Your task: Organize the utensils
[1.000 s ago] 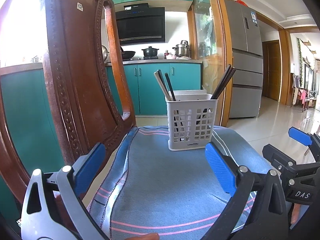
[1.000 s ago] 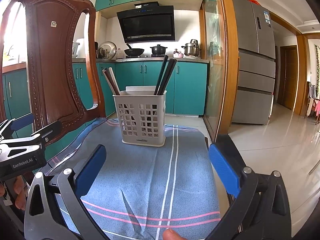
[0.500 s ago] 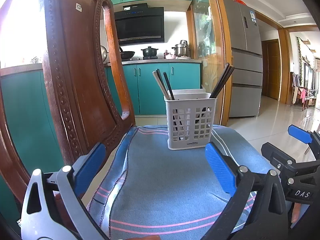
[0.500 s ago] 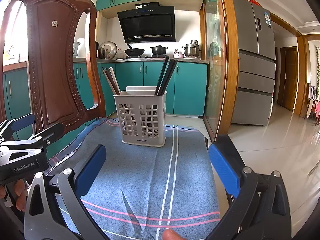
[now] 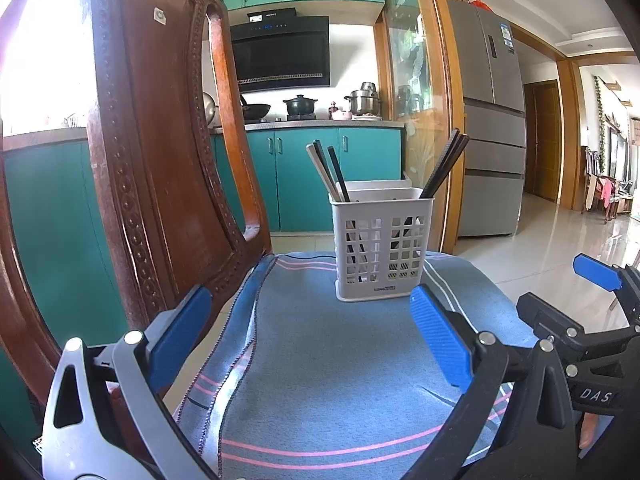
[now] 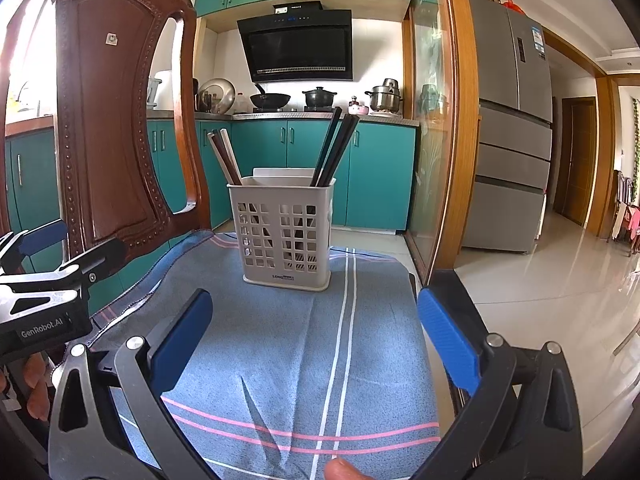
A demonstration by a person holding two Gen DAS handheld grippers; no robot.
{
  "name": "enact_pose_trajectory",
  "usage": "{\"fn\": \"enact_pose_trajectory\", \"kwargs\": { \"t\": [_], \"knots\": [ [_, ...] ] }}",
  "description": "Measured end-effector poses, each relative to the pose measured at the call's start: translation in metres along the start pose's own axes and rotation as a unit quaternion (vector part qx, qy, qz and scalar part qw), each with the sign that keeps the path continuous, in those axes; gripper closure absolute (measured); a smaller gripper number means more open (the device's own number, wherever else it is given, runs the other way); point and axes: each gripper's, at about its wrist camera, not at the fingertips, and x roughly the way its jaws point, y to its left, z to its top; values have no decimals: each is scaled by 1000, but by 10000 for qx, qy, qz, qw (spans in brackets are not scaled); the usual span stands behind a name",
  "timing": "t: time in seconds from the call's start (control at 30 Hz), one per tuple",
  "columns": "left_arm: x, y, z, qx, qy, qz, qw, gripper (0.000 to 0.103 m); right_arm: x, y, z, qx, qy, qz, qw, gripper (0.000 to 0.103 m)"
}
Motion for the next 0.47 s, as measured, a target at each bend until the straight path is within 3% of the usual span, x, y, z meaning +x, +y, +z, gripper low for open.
{"fn": "enact_pose_trajectory", "kwargs": {
  "t": [0.23,0.33,0.4,0.47],
  "knots": [
    [3,1,1,14,54,-23,10000,4,3,-3,-1,-11,38,-6,10000,3],
    [9,2,2,-92,288,-168,9994,4,11,-7,-4,108,190,35,9998,3],
    [15,2,1,-159,476,-242,9984,4,33,-9,-5,143,582,-76,9982,3],
    [22,0,0,-193,624,-276,9975,4,79,-9,-8,81,1487,-216,9886,3]
  ]
}}
